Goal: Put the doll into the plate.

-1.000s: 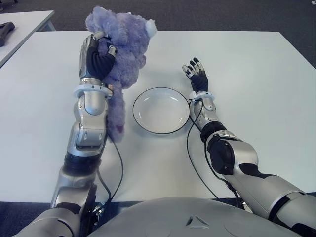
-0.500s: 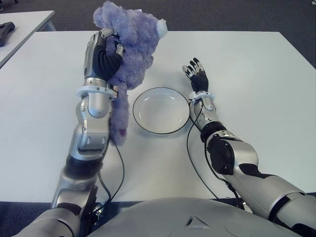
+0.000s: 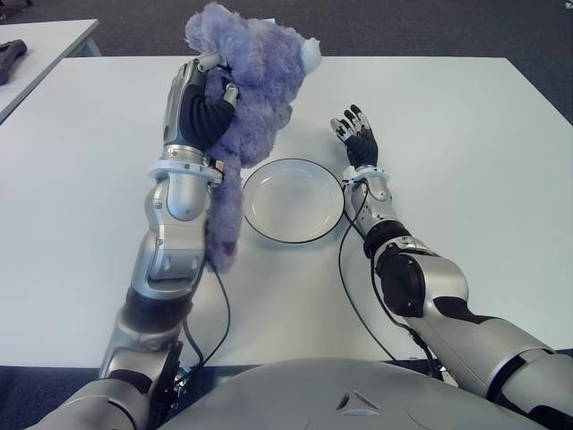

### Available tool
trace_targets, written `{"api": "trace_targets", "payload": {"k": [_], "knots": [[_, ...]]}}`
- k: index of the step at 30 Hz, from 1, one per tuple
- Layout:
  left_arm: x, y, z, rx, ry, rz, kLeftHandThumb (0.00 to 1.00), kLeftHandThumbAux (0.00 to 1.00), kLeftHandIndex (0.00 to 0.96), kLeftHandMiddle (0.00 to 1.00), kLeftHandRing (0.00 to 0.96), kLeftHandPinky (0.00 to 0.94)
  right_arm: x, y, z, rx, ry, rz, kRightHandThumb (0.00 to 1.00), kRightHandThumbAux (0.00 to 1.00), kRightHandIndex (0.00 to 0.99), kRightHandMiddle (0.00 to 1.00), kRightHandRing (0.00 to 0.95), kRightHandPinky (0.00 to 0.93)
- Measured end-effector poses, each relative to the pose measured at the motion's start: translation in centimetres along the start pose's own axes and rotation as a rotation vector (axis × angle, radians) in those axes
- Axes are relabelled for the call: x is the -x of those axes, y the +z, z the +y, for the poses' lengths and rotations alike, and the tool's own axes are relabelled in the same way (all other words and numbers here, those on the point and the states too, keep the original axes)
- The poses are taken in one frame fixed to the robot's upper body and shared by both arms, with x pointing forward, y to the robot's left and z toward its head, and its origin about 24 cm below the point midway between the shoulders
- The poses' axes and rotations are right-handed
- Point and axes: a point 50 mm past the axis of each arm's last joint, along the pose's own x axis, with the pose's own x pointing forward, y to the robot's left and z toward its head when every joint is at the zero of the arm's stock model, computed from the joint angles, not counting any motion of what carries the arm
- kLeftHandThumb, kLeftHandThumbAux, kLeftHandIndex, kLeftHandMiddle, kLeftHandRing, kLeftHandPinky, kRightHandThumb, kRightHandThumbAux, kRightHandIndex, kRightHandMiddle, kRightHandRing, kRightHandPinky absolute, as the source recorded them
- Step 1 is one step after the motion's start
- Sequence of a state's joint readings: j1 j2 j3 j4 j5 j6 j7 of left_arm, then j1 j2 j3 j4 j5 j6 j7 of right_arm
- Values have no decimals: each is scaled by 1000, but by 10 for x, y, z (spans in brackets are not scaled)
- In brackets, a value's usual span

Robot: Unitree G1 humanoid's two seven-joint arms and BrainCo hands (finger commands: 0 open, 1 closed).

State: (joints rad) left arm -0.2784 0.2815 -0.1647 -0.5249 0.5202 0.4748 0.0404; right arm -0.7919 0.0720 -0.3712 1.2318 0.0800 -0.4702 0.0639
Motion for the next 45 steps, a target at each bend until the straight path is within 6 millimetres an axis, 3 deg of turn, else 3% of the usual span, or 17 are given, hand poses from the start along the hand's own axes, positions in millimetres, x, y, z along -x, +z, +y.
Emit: {"api": "trace_targets", "payload": {"k": [18,45], "knots": [[5,4,-15,52,-46,-28,748,693,443,830,839,857,0,0,0,0,-5,0,294,780,62,3,0,34],[16,-3,-47,224,-114,28,747,694,442,845,847,865,0,0,0,-1,-6,0,417,848,47,3,0,24]]}}
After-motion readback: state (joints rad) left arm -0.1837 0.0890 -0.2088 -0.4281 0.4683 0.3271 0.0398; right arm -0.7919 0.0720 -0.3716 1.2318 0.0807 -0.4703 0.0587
